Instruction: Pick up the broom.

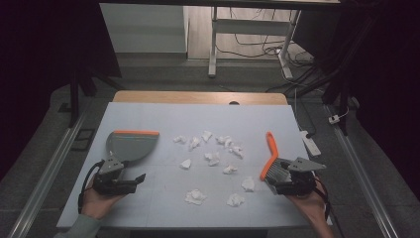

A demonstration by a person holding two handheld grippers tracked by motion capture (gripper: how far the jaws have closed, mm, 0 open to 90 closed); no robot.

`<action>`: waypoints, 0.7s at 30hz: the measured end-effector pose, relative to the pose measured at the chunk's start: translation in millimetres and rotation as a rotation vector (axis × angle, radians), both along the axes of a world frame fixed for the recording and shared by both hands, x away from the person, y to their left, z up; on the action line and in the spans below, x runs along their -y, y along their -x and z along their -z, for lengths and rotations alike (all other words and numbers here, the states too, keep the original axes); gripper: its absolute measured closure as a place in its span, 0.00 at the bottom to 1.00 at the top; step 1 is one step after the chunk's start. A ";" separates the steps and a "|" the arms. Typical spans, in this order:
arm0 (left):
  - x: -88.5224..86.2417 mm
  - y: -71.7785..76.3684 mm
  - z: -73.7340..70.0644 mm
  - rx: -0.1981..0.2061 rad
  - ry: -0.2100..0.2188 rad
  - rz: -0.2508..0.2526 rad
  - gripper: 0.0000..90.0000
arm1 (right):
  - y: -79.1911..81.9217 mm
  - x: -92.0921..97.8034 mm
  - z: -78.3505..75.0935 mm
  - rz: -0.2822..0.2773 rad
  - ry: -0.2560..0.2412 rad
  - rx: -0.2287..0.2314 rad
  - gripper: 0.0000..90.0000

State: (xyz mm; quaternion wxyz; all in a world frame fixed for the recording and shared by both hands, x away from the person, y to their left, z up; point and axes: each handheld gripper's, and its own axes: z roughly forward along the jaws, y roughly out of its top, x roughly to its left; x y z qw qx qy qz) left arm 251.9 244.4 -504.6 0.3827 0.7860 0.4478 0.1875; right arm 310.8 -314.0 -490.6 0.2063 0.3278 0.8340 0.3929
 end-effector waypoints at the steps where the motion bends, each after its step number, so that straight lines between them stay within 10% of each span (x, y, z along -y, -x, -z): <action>1: 0.2 0.2 -0.1 0.001 0.000 -0.001 0.23 | 0.1 0.1 -0.1 0.000 -0.001 -0.001 0.23; 21: 2.7 1.8 -2.7 0.022 -0.008 0.008 0.24 | -0.1 -3.4 -2.2 -0.004 0.039 -0.014 0.24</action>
